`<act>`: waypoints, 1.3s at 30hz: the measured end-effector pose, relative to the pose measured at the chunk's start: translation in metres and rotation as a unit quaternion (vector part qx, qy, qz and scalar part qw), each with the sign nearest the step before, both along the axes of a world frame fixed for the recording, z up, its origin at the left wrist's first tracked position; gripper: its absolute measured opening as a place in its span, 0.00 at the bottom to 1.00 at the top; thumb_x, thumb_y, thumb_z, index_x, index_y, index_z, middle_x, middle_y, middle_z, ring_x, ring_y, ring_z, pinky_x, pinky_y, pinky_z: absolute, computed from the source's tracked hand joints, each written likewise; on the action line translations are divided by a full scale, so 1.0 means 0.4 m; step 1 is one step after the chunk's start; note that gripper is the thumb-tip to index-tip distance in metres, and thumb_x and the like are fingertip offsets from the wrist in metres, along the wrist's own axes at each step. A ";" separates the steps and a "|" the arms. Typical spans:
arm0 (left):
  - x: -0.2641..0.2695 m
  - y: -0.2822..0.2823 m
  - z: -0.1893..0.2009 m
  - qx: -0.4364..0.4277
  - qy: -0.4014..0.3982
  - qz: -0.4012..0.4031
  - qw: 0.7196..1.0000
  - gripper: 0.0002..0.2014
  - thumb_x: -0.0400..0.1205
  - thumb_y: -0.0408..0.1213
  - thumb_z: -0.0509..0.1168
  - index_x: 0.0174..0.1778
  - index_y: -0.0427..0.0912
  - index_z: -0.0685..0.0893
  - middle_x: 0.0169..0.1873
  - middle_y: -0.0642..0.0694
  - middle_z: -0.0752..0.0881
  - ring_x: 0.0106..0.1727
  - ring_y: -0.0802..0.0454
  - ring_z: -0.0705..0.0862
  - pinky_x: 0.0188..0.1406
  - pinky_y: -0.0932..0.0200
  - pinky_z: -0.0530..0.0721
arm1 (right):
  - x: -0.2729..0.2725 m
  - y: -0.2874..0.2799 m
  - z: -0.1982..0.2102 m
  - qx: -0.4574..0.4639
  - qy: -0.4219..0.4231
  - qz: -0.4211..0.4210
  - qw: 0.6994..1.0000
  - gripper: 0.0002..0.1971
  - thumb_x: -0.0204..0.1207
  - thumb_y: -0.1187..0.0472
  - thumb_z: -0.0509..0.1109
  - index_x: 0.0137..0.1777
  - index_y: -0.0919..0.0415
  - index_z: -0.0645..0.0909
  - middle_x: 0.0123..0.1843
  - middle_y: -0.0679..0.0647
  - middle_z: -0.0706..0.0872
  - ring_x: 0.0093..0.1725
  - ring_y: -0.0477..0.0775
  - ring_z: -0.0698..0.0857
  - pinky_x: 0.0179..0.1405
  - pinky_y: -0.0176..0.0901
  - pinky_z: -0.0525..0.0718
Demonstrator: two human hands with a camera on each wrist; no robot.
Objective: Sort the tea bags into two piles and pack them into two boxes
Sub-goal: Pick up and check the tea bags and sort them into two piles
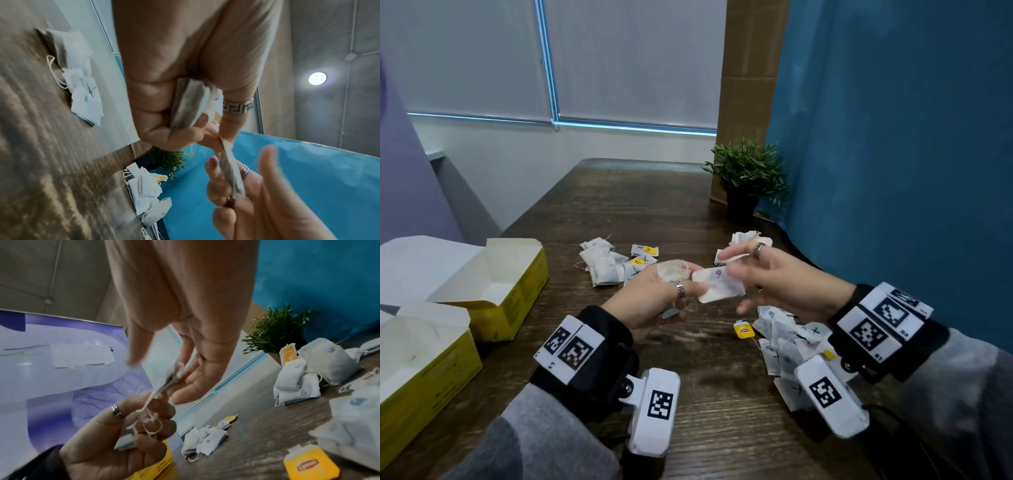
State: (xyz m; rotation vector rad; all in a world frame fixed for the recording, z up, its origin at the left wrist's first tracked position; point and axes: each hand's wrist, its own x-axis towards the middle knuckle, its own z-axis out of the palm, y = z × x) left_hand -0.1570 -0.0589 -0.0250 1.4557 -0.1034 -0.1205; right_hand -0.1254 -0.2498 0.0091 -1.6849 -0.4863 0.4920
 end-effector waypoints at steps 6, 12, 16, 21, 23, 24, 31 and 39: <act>0.003 0.001 0.000 -0.049 0.063 -0.001 0.997 0.09 0.81 0.37 0.64 0.53 0.41 0.85 0.30 0.49 0.85 0.21 0.60 0.71 0.24 0.64 0.80 | 0.044 -0.035 0.010 0.057 -0.018 -0.126 0.990 0.10 0.78 0.77 0.61 0.42 0.63 0.75 0.42 0.58 0.80 0.38 0.51 0.84 0.36 0.41 0.88; 0.006 -0.001 -0.010 -0.072 0.112 0.003 0.991 0.08 0.81 0.36 0.63 0.53 0.41 0.85 0.30 0.49 0.83 0.19 0.60 0.71 0.29 0.61 0.87 | 0.102 -0.136 0.028 -0.045 -0.013 -0.201 0.978 0.15 0.79 0.67 0.51 0.34 0.62 0.76 0.33 0.56 0.71 0.30 0.51 0.69 0.26 0.41 0.67; 0.012 -0.005 -0.012 -0.060 0.109 0.002 0.992 0.07 0.82 0.33 0.61 0.50 0.39 0.85 0.31 0.48 0.83 0.20 0.59 0.72 0.28 0.63 0.85 | 0.099 -0.176 0.018 -0.385 -0.122 -0.094 0.910 0.21 0.84 0.46 0.55 0.37 0.56 0.81 0.31 0.58 0.72 0.25 0.47 0.71 0.21 0.23 0.69; 0.026 -0.061 0.006 0.119 0.055 -0.060 0.990 0.08 0.81 0.27 0.61 0.46 0.39 0.86 0.30 0.49 0.86 0.22 0.60 0.71 0.22 0.66 0.71 | 0.096 -0.206 -0.005 -0.484 -0.124 0.047 0.865 0.09 0.79 0.65 0.64 0.51 0.52 0.83 0.36 0.46 0.82 0.38 0.45 0.79 0.43 0.33 0.75; 0.030 -0.103 0.030 0.269 0.003 -0.114 0.956 0.09 0.81 0.27 0.61 0.49 0.37 0.86 0.28 0.56 0.86 0.22 0.61 0.70 0.23 0.65 0.68 | 0.094 -0.215 -0.006 -0.496 -0.109 0.067 0.859 0.11 0.77 0.64 0.66 0.58 0.54 0.83 0.38 0.46 0.82 0.38 0.45 0.78 0.44 0.37 0.75; 0.034 -0.127 0.039 0.335 -0.016 -0.138 0.932 0.10 0.81 0.28 0.61 0.51 0.37 0.86 0.27 0.58 0.85 0.22 0.63 0.71 0.22 0.66 0.70 | 0.090 -0.217 -0.007 -0.501 -0.102 0.078 0.856 0.12 0.76 0.61 0.69 0.60 0.53 0.83 0.40 0.47 0.82 0.39 0.45 0.78 0.44 0.38 0.75; 0.052 -0.283 0.019 0.603 -0.068 -0.214 0.765 0.16 0.74 0.48 0.70 0.51 0.41 0.83 0.51 0.45 0.84 0.49 0.49 0.80 0.51 0.53 0.81 | 0.065 -0.212 -0.054 -0.495 -0.133 0.110 0.851 0.16 0.69 0.53 0.79 0.56 0.52 0.82 0.39 0.47 0.80 0.29 0.35 0.77 0.30 0.23 0.73; 0.040 -0.297 -0.005 0.662 -0.089 -0.228 0.709 0.10 0.78 0.33 0.65 0.55 0.37 0.78 0.44 0.45 0.77 0.44 0.52 0.74 0.27 0.69 0.67 | 0.070 -0.209 -0.042 -0.489 -0.166 0.084 0.853 0.08 0.68 0.54 0.78 0.34 0.47 0.81 0.37 0.42 0.85 0.42 0.45 0.83 0.47 0.39 0.78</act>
